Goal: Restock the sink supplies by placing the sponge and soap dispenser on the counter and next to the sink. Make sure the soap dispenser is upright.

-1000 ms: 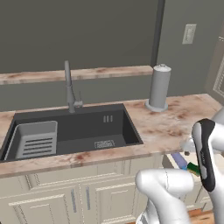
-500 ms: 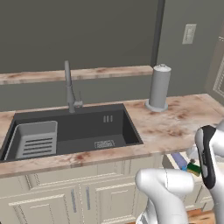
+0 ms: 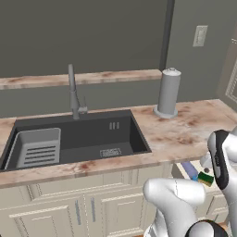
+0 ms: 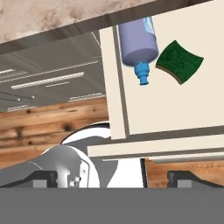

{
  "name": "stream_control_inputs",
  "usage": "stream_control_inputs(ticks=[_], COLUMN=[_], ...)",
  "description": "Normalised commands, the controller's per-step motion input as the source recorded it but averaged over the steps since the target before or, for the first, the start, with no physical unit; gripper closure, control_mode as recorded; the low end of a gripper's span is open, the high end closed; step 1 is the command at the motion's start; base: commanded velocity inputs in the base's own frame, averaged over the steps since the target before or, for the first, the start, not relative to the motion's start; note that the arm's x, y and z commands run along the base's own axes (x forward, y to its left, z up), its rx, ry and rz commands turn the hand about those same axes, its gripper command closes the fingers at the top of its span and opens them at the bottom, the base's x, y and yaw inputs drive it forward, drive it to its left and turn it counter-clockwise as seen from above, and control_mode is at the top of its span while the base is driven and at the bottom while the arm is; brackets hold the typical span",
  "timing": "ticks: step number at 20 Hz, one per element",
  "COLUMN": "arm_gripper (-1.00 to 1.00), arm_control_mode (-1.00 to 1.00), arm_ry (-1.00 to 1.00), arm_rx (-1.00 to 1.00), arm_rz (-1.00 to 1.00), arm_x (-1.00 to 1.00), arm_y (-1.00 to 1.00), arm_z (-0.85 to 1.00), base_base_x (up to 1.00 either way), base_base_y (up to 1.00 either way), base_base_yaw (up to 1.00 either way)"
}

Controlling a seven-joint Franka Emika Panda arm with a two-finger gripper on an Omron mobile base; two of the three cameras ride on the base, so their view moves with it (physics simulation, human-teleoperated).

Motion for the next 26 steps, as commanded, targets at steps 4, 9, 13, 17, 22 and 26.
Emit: stream_control_inputs(ticks=[4,9,13,17,22,26], arm_gripper=[-1.00,-1.00,-1.00,-1.00,-1.00,-1.00], arm_control_mode=[-1.00,-1.00,-1.00,-1.00,-1.00,-1.00], arm_ry=[0.07,0.03,0.00,-0.01,-0.01,-0.04], arm_rx=[0.00,0.00,0.00,0.00,-0.03,0.00], arm_rz=[0.00,0.00,0.00,0.00,0.00,0.05], arm_x=[0.03,0.00,-0.07,-0.06,0.00,0.00], arm_y=[-0.02,-0.03,-0.08,0.00,0.01,-0.41], arm_z=[-0.06,-0.07,-0.08,-0.01,-0.19,-0.01], base_base_x=[0.00,0.00,0.00,0.00,0.00,0.00], base_base_y=[0.00,0.00,0.00,0.00,0.00,0.00], base_base_yaw=[0.00,0.00,0.00,0.00,0.00,0.00])
